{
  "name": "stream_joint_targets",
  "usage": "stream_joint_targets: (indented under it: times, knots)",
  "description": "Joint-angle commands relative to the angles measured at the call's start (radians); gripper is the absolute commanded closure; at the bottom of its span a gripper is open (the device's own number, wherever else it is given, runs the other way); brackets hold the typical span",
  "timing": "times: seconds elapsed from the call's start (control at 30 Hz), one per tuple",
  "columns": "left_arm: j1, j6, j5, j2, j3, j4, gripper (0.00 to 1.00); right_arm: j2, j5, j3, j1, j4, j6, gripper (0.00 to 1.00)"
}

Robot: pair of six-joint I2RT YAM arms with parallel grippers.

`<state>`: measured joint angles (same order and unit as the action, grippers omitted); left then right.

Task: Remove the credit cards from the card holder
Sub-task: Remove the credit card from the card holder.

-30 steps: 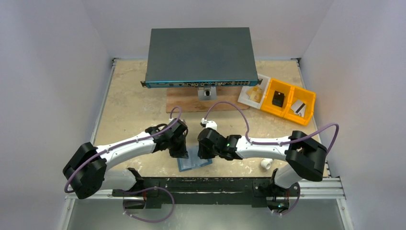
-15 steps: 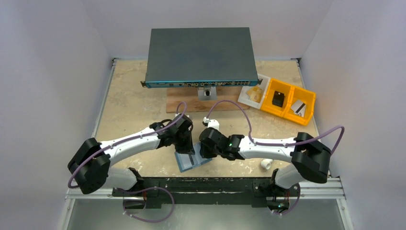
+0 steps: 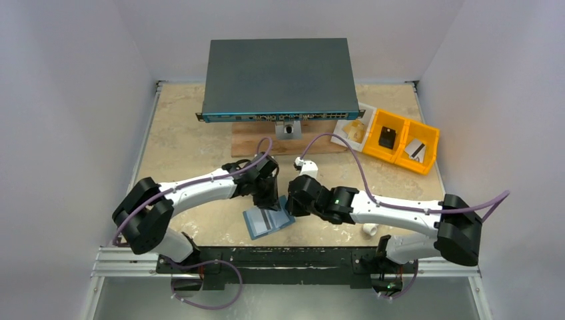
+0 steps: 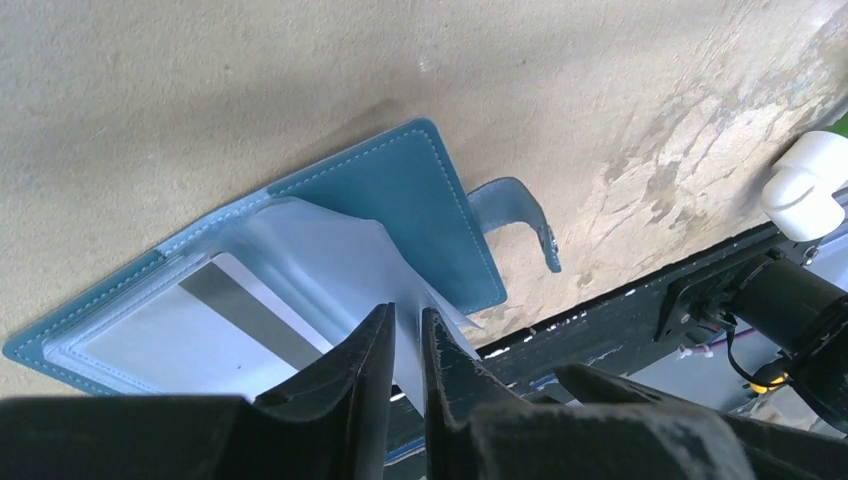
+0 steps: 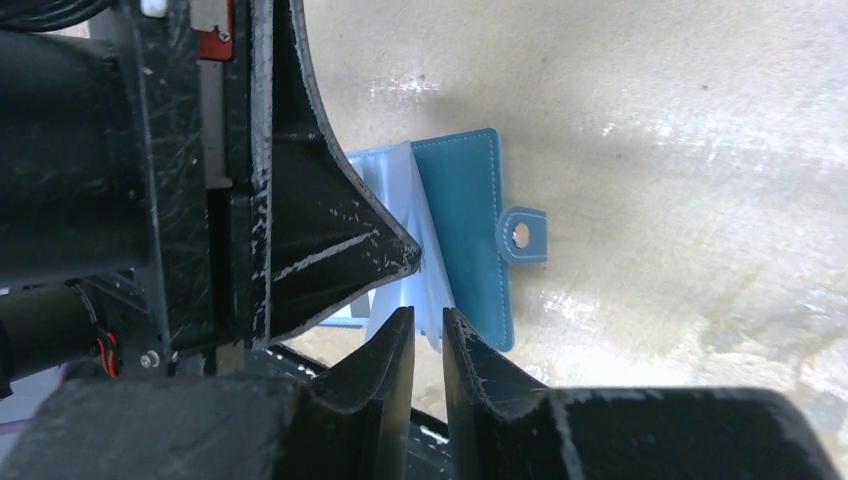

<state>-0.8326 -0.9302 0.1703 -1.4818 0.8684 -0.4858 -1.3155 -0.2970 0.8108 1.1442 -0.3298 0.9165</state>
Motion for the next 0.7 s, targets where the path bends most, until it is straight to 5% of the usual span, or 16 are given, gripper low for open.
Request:
stream_joint_targets:
  times: [0.0, 0.33, 0.67]
  knots:
    - [-0.005, 0.031, 0.017, -0.025, 0.058, 0.035, 0.82, 0.071, -0.071, -0.008, 0.000, -0.064, 0.025, 0.83]
    - [-0.007, 0.032, 0.058, -0.075, 0.078, 0.096, 0.56, 0.128, -0.080, -0.015, 0.000, -0.110, 0.031, 0.83]
    - [-0.009, 0.019, 0.080, -0.158, 0.096, 0.141, 0.44, 0.135, -0.059, -0.021, 0.000, -0.095, 0.014, 0.83]
